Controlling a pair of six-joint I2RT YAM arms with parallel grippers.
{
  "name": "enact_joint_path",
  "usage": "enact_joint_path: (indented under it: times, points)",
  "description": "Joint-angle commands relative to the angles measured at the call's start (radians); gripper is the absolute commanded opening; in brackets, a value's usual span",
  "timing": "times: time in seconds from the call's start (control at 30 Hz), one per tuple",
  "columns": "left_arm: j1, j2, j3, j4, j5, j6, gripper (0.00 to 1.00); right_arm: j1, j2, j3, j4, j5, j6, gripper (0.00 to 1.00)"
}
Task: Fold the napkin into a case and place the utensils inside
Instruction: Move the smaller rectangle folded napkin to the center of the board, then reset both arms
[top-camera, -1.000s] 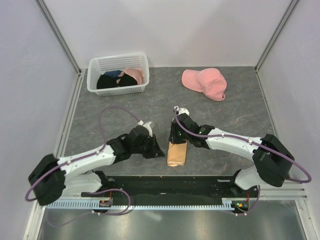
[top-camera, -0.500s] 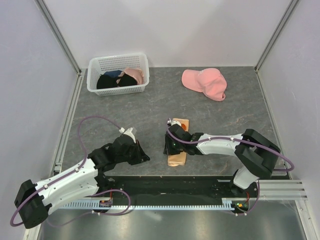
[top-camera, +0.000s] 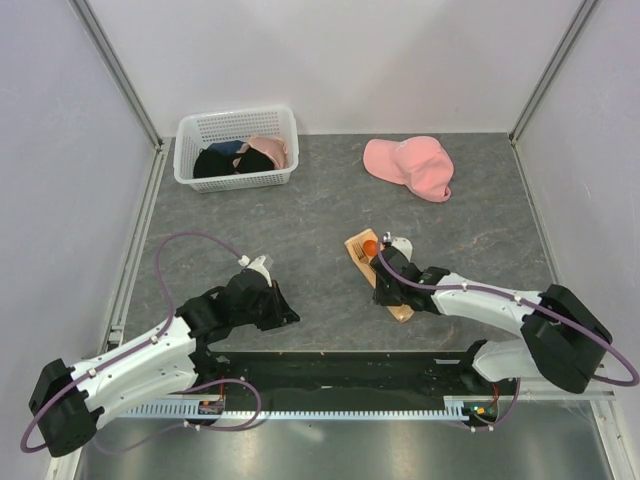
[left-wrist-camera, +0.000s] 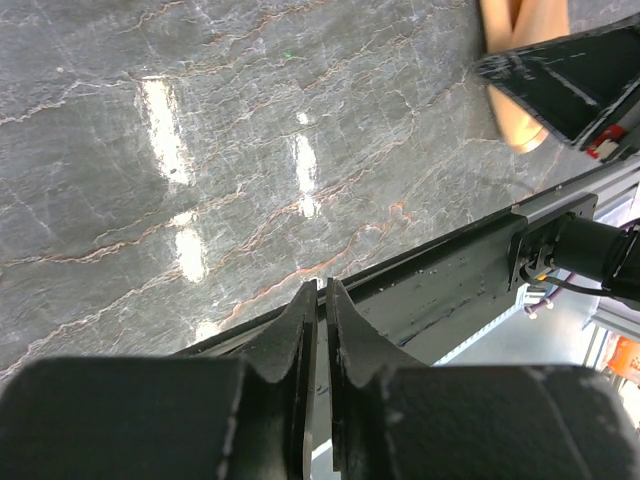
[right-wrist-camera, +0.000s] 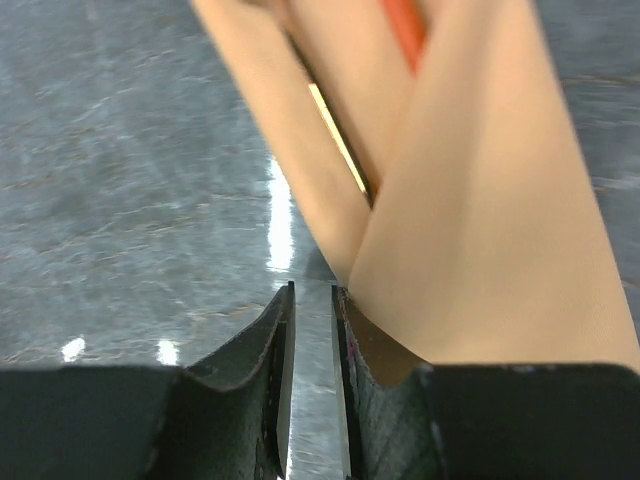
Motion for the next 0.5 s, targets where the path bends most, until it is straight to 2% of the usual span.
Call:
enact_joint_path:
  times: [0.0, 0.2, 0.23, 0.33, 0.47]
  points:
    - [0.003, 0.012, 0.015, 0.031, 0.008, -0.01, 0.14, -0.026, -0.078, 0.003, -0.092, 0.058, -0.022, 0.28]
    - [0.003, 0.01, 0.024, 0.048, 0.028, -0.019, 0.15, 0.032, -0.216, 0.046, -0.106, -0.061, -0.041, 0.33]
    - [0.003, 0.013, 0.029, 0.053, 0.032, -0.023, 0.16, 0.04, -0.238, 0.051, -0.107, -0.073, -0.039, 0.39]
    - [0.003, 0.01, 0.038, 0.068, 0.043, -0.024, 0.18, 0.046, -0.336, 0.063, -0.123, -0.123, -0.049, 0.5]
    - [0.003, -0.004, 0.055, 0.111, 0.052, 0.009, 0.25, 0.048, -0.445, 0.092, -0.175, -0.078, -0.056, 0.63]
